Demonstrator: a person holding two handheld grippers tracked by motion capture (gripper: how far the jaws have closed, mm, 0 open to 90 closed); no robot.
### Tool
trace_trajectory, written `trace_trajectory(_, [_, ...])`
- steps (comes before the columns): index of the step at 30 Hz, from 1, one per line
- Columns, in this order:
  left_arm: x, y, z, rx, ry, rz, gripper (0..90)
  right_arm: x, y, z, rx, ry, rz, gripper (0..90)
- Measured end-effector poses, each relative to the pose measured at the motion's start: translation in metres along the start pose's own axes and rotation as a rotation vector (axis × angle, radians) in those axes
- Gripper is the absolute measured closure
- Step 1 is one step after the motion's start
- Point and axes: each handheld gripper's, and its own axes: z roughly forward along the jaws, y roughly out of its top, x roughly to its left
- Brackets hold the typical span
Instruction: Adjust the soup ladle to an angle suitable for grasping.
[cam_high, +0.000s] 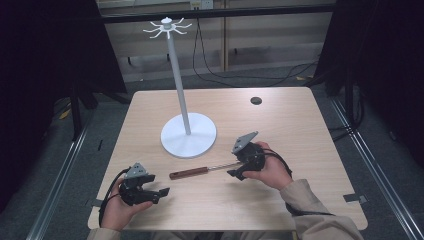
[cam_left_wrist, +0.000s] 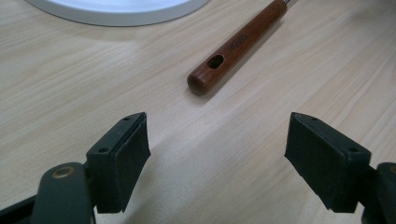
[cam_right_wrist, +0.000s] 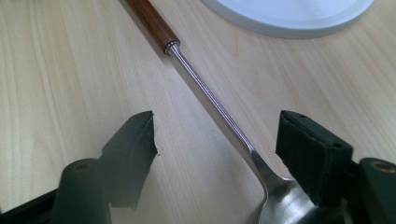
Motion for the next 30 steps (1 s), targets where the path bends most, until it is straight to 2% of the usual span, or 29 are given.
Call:
trace_trajectory(2, [0.0,-0.001,0.0,0.001,0.007,-0.008,21.6,-0.001,0.004,0.006,0.024,0.011,-0.013,36.1])
trace_trajectory(3, [0.0,-0.001,0.0,0.001,0.007,-0.008,21.6,-0.001,0.004,0.006,0.024,0.011,-0.013,36.1])
trace_trajectory(9, [0.002,0.0,0.0,-0.001,0.0,0.0,21.6,-0.001,0.019,0.021,0.112,0.018,-0.086,46.6])
trace_trajectory(10, [0.002,0.001,0.0,0.0,0.004,0.009,21.7,-0.002,0.021,0.024,0.137,0.017,-0.104,48.1])
trace_trajectory(11, [0.001,0.001,0.001,-0.008,0.0,-0.001,21.8,-0.003,0.024,0.028,0.174,0.019,-0.126,51.8])
trace_trajectory(13, [0.001,0.001,0.001,-0.005,0.004,0.003,21.8,-0.004,0.025,0.034,0.212,0.015,-0.138,54.4])
trace_trajectory(15, [0.001,0.002,0.001,-0.006,0.004,0.001,21.8,-0.005,0.026,0.036,0.223,0.024,-0.14,56.1])
trace_trajectory(16, [0.001,0.002,0.001,-0.008,0.007,0.004,21.9,-0.006,0.026,0.039,0.228,0.031,-0.156,57.3])
trace_trajectory(17, [0.001,0.002,0.001,-0.002,0.003,0.007,21.9,-0.005,0.027,0.043,0.247,0.048,-0.159,59.6])
trace_trajectory(20, [0.002,0.003,0.001,-0.007,-0.005,0.004,21.9,-0.006,0.029,0.045,0.259,0.053,-0.147,63.3])
trace_trajectory(21, [0.001,0.003,0.002,-0.015,-0.003,0.0,21.9,-0.009,0.03,0.046,0.263,0.086,-0.129,70.5])
trace_trajectory(22, [0.002,0.003,0.002,-0.017,-0.004,0.001,21.9,-0.009,0.03,0.046,0.263,0.086,-0.129,70.5])
trace_trajectory(23, [0.001,0.003,0.002,-0.02,-0.004,-0.002,21.9,-0.01,0.03,0.047,0.268,0.114,-0.095,73.7])
trace_trajectory(24, [0.001,0.003,0.002,-0.02,-0.004,-0.002,21.9,-0.011,0.03,0.047,0.265,0.124,-0.117,75.1])
trace_trajectory(26, [0.001,0.004,0.002,-0.019,-0.007,0.003,21.9,-0.01,0.031,0.047,0.273,0.136,-0.11,77.6])
trace_trajectory(27, [0.001,0.004,0.002,-0.019,-0.002,0.005,21.9,-0.009,0.032,0.047,0.291,0.174,-0.111,85.0])
trace_trajectory(28, [0.001,0.004,0.001,-0.017,-0.008,0.007,21.9,-0.009,0.032,0.047,0.291,0.174,-0.111,85.0])
trace_trajectory(29, [0.001,0.005,0.001,-0.016,-0.008,0.01,21.9,-0.008,0.031,0.046,0.294,0.178,-0.081,85.6])
trace_trajectory(30, [0.001,0.005,0.001,-0.017,-0.007,0.009,21.9,-0.008,0.031,0.046,0.294,0.182,-0.096,85.9])
